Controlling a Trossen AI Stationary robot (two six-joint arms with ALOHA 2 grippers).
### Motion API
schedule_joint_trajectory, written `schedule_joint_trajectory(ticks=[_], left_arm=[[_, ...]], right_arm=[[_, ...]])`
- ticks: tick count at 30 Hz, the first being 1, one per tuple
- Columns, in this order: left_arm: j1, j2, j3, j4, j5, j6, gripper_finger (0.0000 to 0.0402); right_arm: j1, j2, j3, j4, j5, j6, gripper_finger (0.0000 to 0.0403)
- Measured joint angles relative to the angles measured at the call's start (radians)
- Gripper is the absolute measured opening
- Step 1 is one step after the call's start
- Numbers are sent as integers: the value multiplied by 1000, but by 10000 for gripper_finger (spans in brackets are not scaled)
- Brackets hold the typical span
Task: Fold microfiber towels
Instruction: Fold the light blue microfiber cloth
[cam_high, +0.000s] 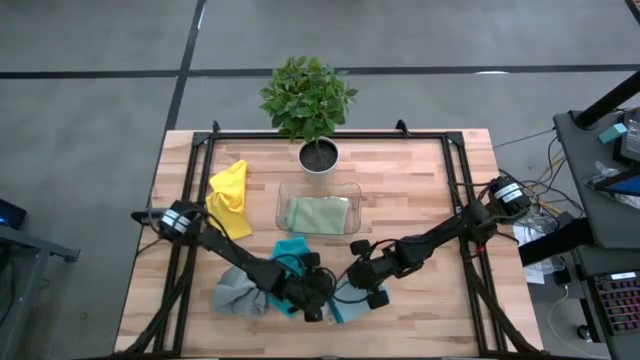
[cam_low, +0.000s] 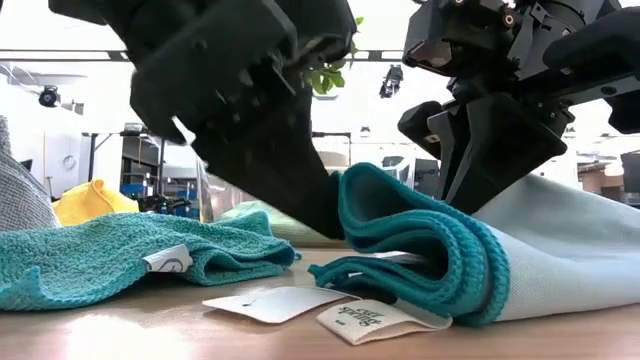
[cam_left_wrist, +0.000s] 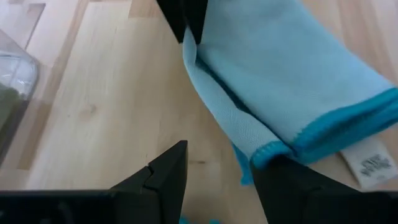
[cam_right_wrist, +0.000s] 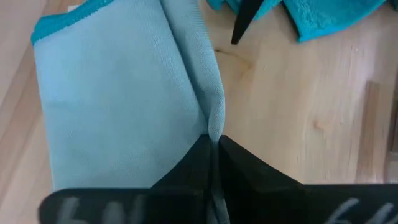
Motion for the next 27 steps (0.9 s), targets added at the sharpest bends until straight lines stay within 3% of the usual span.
schedule_joint_trajectory(ticks=[14,20,27], left_arm=[[-6,-65,-9,-52,125,-103,157],[-6,-77,-9,-96,182,-108,157],[-6,-136,8,-65,185,-180,157]], right_arm=[[0,0,0,23,77,15,108],[0,-21,0,4,80,1,101],[13,-149,-7,-120,76,-5,75]])
